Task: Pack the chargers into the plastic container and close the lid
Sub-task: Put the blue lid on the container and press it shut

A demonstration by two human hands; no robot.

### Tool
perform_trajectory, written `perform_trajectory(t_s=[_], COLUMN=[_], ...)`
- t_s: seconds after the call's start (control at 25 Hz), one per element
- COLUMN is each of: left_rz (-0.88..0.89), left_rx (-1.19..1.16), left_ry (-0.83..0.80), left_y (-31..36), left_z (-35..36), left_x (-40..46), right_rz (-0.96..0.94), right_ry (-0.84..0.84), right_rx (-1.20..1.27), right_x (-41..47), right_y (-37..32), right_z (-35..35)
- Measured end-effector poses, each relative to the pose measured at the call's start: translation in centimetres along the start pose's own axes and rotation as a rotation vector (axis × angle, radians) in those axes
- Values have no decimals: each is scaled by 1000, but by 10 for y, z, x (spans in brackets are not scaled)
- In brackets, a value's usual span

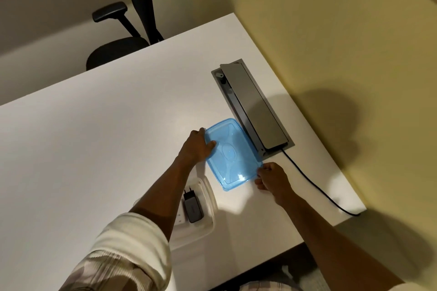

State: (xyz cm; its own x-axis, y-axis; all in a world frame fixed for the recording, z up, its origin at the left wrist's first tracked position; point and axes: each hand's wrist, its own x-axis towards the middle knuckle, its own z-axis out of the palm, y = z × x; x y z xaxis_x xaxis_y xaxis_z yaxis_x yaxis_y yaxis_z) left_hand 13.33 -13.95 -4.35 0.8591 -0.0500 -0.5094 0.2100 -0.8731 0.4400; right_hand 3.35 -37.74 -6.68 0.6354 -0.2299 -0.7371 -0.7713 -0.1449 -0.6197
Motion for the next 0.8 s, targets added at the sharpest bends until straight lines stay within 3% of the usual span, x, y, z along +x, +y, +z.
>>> perform_trajectory(t_s=[0.2, 0.36, 0.6, 0.72, 0.8], left_rz=[-1, -17, -55, -142, -164], left_rx=[-47, -121, -366, -543, -695], left_ry=[103, 192, 431, 470, 467], left_y=[-8, -23, -43, -57, -71], left_z=[-24, -50, -81, -81, -78], left_x=[-16, -37, -87, -112, -128], right_rz=[-60, -221, -456, -585, -603], right_ry=[15, 40, 90, 156, 168], right_rx=[-24, -63, -142, -249, -184], right_x=[-12, -27, -63, -79, -96], right_y=[-26, -58, -87, -86, -81], right_z=[8, 22, 45, 54, 62])
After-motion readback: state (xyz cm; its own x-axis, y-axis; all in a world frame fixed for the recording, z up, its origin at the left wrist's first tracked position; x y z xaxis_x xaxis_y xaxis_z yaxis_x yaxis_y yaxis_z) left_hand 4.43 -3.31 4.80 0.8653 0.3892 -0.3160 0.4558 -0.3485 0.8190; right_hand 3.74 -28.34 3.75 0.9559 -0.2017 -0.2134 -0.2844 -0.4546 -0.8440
